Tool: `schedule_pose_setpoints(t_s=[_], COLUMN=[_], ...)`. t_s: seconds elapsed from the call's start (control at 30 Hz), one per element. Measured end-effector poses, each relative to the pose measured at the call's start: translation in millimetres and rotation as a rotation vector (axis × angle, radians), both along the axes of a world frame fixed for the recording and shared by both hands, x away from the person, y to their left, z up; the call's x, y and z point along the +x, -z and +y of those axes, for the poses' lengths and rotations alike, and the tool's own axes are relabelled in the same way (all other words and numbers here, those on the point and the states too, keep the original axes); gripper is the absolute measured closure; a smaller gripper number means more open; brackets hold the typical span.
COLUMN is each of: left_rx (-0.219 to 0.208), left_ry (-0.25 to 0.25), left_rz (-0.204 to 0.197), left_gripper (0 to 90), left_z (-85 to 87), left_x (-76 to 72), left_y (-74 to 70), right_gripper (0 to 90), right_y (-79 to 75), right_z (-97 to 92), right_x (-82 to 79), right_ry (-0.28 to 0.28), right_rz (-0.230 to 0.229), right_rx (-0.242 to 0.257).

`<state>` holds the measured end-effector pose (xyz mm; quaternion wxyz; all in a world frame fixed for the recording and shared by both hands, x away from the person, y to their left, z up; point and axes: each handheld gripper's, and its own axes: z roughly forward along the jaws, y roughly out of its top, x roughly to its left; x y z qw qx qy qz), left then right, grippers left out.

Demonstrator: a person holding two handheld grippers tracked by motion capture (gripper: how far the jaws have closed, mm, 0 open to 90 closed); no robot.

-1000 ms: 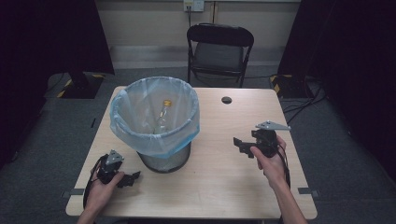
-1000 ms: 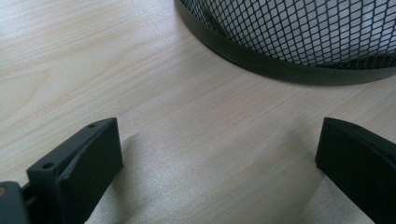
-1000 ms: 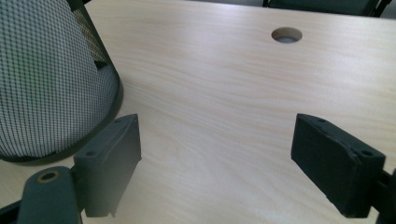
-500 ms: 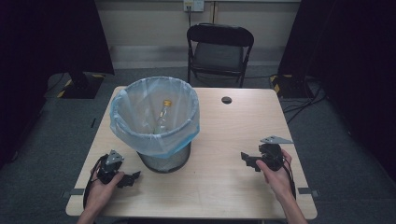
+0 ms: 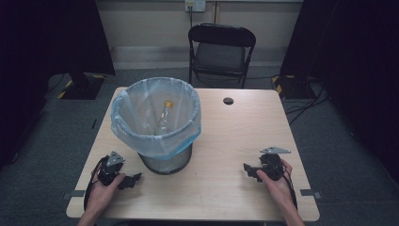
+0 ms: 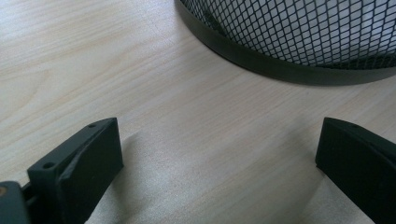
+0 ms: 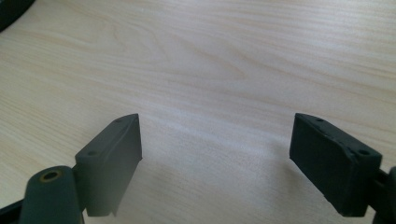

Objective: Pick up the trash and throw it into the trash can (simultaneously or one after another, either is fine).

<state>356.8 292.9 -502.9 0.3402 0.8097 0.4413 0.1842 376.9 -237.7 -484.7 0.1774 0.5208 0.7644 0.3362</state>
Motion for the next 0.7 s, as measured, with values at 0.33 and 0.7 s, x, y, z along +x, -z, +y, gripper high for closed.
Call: schedule_pose_setpoints(t_s=[0.33, 0.7], left_rx=[0.000, 0.002], left_ry=[0.000, 0.001], left_rz=[0.000, 0.000], left_gripper=[0.1, 0.1], left_z=[0.0, 0.1], left_x=[0.0, 0.0], left_y=[0.0, -0.1], right_gripper=[17.2, 16.5], right_y=[8.8, 14.9], right_z=[3.4, 6.1], right_x=[-5.4, -11.6], right_ry=[0.008, 0.011], right_rz=[-0.022, -0.085], right_rx=[-0.026, -0.063])
